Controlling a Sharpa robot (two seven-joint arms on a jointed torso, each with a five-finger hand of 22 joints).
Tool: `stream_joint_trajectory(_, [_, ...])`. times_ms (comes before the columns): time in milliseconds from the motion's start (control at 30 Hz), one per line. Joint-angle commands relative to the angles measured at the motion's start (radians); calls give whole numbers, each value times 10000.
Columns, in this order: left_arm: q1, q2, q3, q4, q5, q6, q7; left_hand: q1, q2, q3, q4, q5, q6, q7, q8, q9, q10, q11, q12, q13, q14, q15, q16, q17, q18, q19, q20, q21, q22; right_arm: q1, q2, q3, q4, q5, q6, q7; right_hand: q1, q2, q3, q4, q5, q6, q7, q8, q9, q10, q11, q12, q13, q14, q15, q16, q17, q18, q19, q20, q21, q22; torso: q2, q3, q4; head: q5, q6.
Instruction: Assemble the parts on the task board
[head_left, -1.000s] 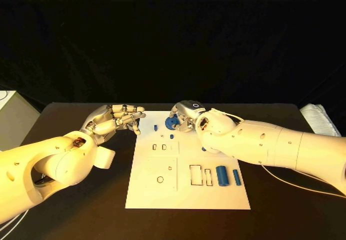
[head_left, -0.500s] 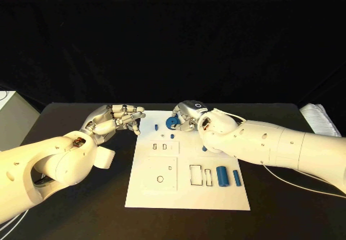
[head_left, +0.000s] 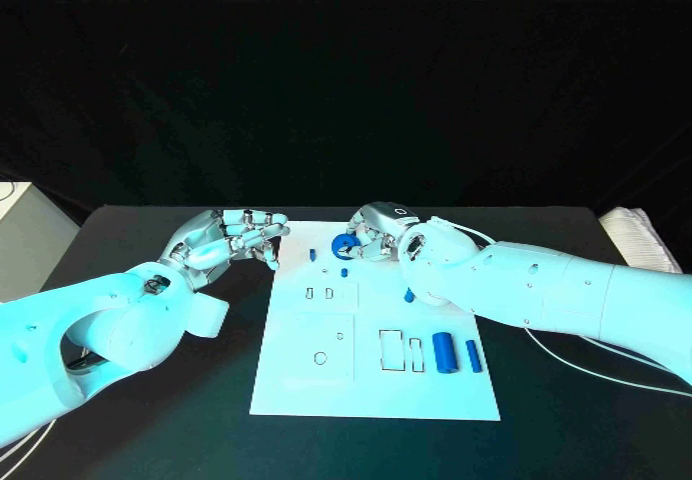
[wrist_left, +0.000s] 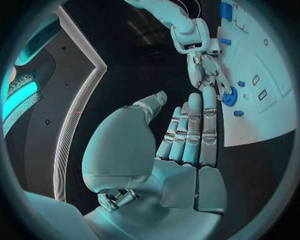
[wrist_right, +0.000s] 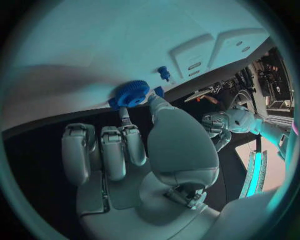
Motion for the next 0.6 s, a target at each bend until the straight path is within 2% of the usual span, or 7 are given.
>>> stream_joint_trajectory(33, [10, 4, 9, 11, 23, 136, 80, 79, -6, 52, 33, -36, -45, 5, -28, 11, -61, -22, 69, 13, -56, 11, 36, -13, 135, -41, 8, 44, 14, -11, -48, -6, 42, 418, 342, 265, -35, 187, 146, 20, 120, 206, -52, 102, 16, 342, -44, 96, 1883, 1050, -14, 33, 2623, -169, 559, 1, 90, 1644, 3, 0, -1, -7, -10])
stream_joint_trajectory(267, [10, -3, 9, 6, 23, 133, 80, 79, -6, 52, 33, -36, -45, 5, -28, 11, -61, -22, 69, 13, -56, 11, 36, -13, 135, -41, 8, 44, 14, -14, -214, -7, 207, 607, 329, 397, -30, 379, 372, -1, 262, 503, -167, 268, 36, 429, -148, 191, 1966, 1052, -102, 37, 2632, -188, 594, -75, 152, 1717, 2, -1, 15, -12, -37])
stream_joint_trajectory(600, [9, -14, 9, 2, 23, 131, 72, 79, -6, 52, 33, -36, -45, 5, -28, 11, -61, -22, 69, 13, -56, 11, 36, -13, 135, -41, 8, 44, 14, -36, -433, -8, 371, 600, -205, 490, 55, 328, 494, -44, 433, 529, -193, 290, 15, 440, -180, 199, 1974, 1052, -137, 37, 2632, -190, 599, -116, 159, 1728, 7, 2, -4, -1, -28])
